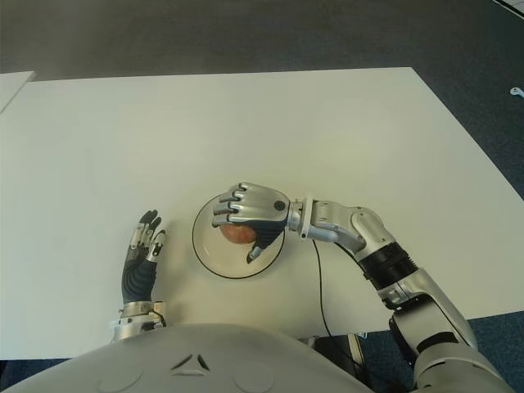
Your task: Put the apples into the plate.
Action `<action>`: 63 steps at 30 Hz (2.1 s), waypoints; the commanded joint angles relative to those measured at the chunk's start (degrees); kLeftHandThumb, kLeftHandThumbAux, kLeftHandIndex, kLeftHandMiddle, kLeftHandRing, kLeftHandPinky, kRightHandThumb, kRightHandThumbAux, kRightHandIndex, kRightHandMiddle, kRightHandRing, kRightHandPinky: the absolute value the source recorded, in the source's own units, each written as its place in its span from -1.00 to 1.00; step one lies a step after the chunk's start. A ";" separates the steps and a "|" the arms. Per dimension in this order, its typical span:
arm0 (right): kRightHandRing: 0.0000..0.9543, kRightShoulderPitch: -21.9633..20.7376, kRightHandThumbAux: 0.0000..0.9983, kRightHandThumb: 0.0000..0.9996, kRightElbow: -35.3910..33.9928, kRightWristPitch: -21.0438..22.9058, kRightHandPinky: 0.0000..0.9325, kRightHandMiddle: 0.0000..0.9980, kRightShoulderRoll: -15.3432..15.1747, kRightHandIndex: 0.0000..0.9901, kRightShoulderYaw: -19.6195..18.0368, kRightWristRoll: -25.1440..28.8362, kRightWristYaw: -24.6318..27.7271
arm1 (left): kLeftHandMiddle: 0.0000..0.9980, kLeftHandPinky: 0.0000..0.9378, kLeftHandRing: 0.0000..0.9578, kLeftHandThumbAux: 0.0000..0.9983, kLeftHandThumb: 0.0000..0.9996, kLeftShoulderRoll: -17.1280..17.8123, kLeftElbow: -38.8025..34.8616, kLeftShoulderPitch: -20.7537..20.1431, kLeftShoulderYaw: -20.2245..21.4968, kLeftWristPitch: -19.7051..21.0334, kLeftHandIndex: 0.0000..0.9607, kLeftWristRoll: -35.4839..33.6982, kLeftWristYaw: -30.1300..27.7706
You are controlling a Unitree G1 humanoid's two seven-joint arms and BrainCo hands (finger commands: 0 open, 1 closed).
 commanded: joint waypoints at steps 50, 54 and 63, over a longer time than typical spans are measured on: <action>0.57 1.68 0.40 0.45 -4.63 3.72 0.44 0.42 0.99 -0.13 0.04 14.24 22.79 | -1.00 -1.00 -1.00 -0.13 -0.86 -0.57 -0.13 -0.05 -0.86 1.90 -1.00 0.04 0.01; -0.01 3.09 0.42 0.39 -4.89 4.91 -0.11 0.00 1.29 -0.15 -0.62 16.73 23.09 | -1.00 -1.00 -1.00 -0.12 -0.87 -0.63 -0.16 -0.04 -0.90 1.90 -1.00 -0.05 -0.01; -0.91 3.72 -0.04 -0.49 -6.52 8.09 -0.92 -0.86 -0.13 -0.87 -0.14 19.62 27.69 | -1.00 -1.00 -1.00 -0.10 -0.86 -1.02 -0.30 0.02 -0.96 2.12 -1.00 -1.13 -0.08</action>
